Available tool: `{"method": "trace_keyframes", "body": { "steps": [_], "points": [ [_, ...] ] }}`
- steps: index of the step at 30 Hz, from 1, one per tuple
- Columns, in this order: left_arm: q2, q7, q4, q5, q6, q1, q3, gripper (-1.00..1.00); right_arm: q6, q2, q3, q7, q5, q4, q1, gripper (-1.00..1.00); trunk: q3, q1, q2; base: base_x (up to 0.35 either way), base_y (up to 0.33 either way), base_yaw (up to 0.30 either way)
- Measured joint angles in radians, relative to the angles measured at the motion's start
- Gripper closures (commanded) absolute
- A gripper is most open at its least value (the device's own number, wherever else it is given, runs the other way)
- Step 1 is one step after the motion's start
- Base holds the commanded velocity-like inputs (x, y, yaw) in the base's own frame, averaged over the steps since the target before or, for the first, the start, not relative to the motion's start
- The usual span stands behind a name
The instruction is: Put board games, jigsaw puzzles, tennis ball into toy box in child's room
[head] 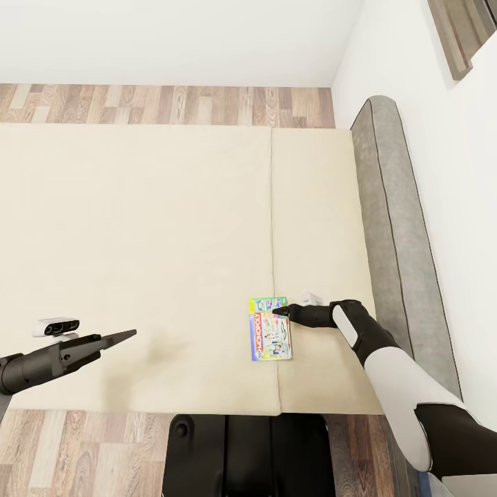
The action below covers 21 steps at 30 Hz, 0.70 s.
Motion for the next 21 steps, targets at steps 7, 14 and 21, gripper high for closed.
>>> {"method": "trace_keyframes", "body": {
  "steps": [7,14,21],
  "points": [
    [0.0,0.0,0.0,0.0,0.0,0.0,0.0,-1.0,-0.001,0.0,0.0,0.0,0.0,0.0,0.0,-1.0,0.0,0.0,0.0,0.0,0.0,0.0],
    [0.0,0.0,0.0,0.0,0.0,0.0,0.0,-1.0,-0.001,0.0,0.0,-0.002,0.0,0.0,0.0,-1.0,0.0,0.0,0.0,0.0,0.0,0.0],
    [0.0,0.0,0.001,0.0,0.0,0.0,0.0,-1.0,0.0,0.0,0.0,-0.002,0.0,0.0,0.0,-1.0,0.0,0.0,0.0,0.0,0.0,0.0]
  ]
}}
